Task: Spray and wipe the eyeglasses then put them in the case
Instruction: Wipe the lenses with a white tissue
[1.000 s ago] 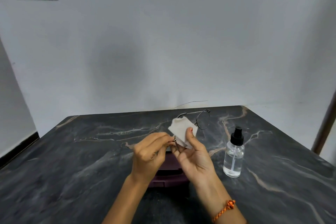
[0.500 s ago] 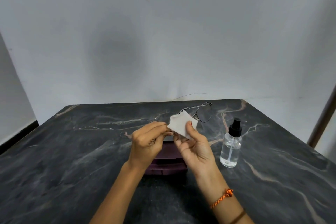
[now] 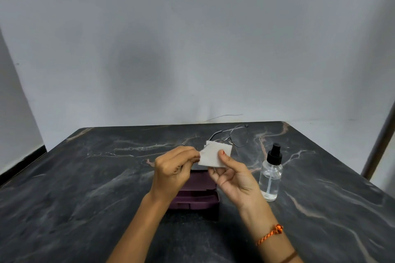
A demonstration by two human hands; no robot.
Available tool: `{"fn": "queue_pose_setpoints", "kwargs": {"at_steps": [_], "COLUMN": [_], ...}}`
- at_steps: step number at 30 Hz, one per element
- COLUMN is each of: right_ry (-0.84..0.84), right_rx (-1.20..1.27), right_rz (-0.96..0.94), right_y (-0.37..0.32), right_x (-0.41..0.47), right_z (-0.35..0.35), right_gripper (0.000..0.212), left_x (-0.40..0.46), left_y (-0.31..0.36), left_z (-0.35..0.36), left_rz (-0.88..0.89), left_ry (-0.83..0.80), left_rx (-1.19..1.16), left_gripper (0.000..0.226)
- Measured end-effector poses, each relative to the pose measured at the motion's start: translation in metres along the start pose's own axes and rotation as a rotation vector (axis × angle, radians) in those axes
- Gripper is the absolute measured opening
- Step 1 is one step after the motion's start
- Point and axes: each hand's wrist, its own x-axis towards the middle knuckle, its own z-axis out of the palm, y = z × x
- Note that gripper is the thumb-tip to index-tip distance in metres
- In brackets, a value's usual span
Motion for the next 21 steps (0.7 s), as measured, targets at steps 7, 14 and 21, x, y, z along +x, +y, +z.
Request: {"fn": "queue_pose_setpoints", "kwargs": {"at_steps": [7,14,21], "right_ry": [-0.005,0.049,-0.046], "right_rx": [-0.051,-0.220,0.005], "right_rz": [0.001,0.062,-0.023], "right_y": [0.008,-0.010,0.001], "right_x": [0.001,-0.002,0.000], "right_z": [0.000,-0.004,0.000], "right_gripper": [0.023,0.012,0.022], "left_x": [-0.001,-0.002,-0.004], "left_y": [-0.004,-0.004,-0.005], "left_z": [-0.001,0.001,0.003], "left_rz": [-0.007,-0.013,0.008], "left_ry": [0.005,-0.037,-0.044], "left_rx": [0.019,0.014,-0.016], "left_gripper": [0.023,0.018,0.024]}}
